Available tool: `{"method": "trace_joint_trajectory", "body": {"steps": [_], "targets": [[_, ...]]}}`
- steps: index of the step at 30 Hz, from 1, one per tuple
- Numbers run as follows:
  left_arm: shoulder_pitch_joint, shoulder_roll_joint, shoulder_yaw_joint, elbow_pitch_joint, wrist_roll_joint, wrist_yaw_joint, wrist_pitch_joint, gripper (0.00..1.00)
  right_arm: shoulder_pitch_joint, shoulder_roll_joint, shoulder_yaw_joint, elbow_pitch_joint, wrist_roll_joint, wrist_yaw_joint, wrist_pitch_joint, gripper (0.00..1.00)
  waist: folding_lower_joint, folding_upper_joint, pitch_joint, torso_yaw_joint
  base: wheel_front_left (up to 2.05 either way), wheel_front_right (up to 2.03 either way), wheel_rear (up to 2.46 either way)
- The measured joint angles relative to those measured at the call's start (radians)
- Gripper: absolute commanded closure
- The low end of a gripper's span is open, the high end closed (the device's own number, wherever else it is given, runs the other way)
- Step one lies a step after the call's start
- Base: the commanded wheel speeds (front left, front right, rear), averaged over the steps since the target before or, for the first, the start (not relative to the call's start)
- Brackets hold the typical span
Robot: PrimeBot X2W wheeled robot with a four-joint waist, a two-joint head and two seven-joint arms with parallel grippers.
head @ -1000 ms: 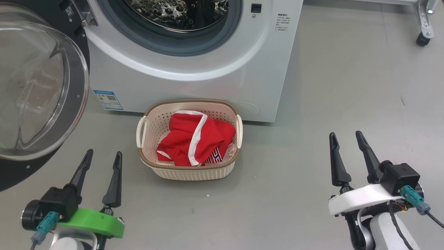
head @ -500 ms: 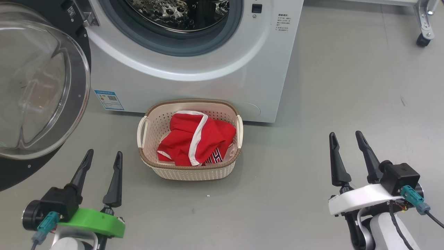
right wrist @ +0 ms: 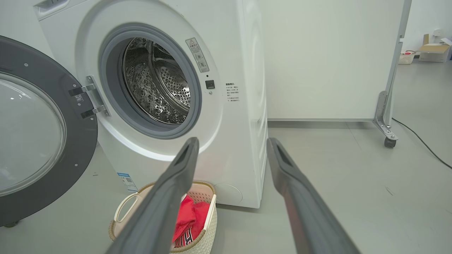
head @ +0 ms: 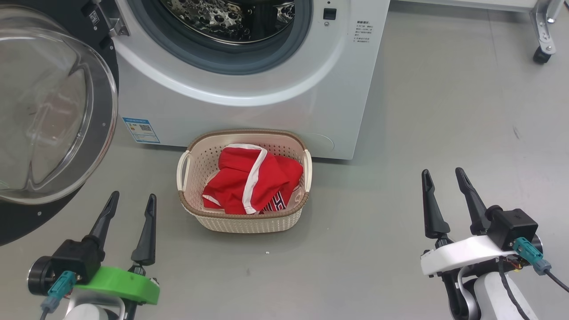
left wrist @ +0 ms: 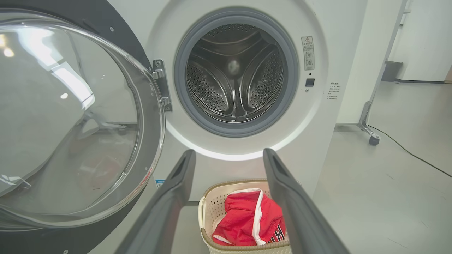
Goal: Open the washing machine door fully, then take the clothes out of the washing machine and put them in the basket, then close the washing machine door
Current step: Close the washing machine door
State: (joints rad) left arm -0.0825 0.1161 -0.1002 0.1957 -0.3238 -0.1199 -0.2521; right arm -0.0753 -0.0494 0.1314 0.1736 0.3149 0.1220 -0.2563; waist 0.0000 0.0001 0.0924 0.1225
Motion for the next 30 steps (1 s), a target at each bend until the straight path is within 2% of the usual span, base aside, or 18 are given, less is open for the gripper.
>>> {"method": "trace_joint_trajectory", "body": {"steps": [16, 30], "targets": [[0.000, -0.006, -0.002, 0.000, 0.002, 0.000, 0.000, 0.00, 0.000, -0.001, 0.001, 0.000, 0.000, 0.000, 0.000, 0.00, 0.0000, 0.0000, 0.000, 0.012, 0.00, 0.00, 0.00], [-0.001, -0.017, -0.033, 0.014, 0.002, -0.001, 0.000, 0.00, 0.000, -0.017, 0.002, 0.000, -0.001, 0.000, 0.000, 0.00, 0.0000, 0.0000, 0.015, 0.075, 0.00, 0.00, 0.00]]}}
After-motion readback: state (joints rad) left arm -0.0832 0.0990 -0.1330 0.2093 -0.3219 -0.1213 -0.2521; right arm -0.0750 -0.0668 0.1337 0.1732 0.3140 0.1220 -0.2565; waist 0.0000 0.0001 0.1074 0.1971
